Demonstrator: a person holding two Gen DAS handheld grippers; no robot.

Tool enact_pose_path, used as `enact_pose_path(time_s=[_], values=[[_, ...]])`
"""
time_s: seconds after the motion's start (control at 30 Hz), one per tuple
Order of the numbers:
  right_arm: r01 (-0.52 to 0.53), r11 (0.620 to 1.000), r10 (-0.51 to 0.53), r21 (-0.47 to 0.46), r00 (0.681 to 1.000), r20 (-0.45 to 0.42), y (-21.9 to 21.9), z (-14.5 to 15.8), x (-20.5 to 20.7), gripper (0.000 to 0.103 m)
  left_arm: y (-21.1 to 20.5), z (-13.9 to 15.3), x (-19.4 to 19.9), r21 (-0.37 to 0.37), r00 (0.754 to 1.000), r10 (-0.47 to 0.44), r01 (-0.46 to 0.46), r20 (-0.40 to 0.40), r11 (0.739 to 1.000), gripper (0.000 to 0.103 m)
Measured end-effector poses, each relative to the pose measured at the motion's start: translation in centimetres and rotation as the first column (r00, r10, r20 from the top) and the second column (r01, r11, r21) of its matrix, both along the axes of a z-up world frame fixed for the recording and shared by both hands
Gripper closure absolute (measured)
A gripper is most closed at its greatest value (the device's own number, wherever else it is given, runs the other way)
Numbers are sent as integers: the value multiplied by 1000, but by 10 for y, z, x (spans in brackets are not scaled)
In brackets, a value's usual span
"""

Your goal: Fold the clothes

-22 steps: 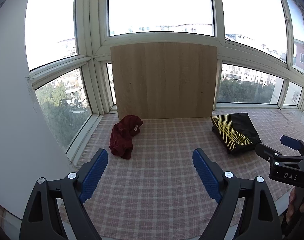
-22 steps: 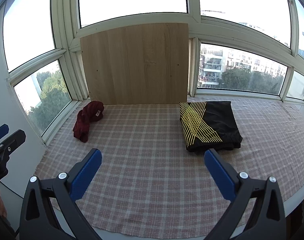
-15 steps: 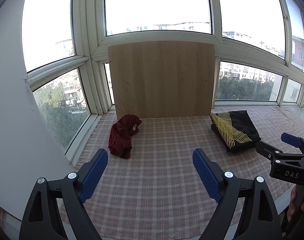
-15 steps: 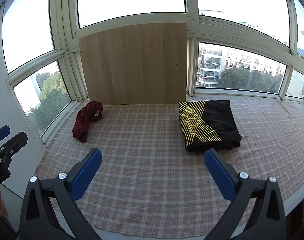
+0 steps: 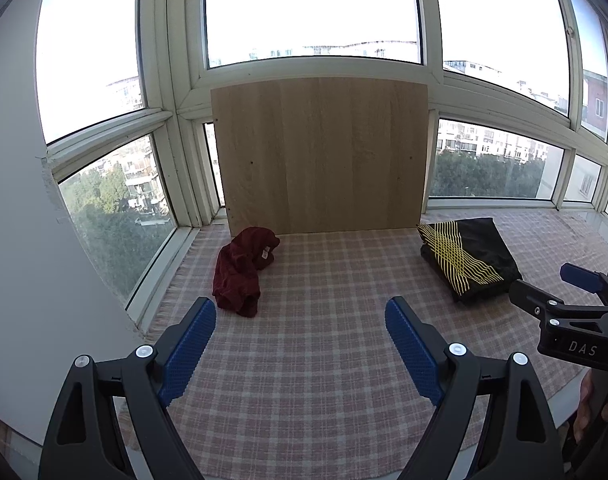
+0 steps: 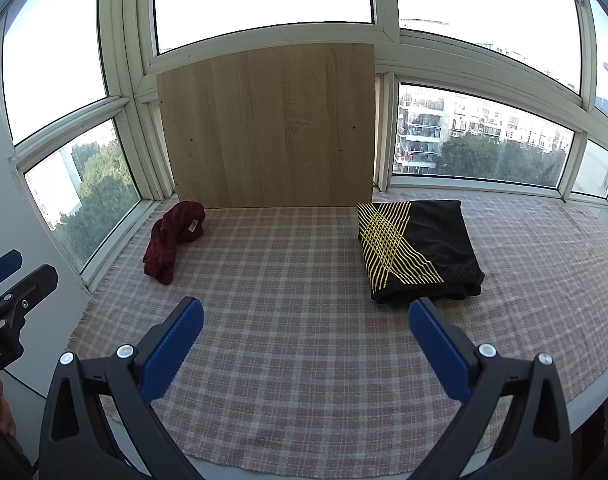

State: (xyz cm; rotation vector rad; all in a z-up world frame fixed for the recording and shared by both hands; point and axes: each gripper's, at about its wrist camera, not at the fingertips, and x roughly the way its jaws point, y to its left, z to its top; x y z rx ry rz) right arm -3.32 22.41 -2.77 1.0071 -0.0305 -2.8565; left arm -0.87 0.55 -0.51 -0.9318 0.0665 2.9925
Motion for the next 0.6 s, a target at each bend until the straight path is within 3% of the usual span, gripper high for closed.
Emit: enact_pose_path(time_s=[0.6], values=[[-3,1000,3,2,1000,24,0,-9,-14,0,0,-7,-12,2,1000,-3,3,20,1000,17]])
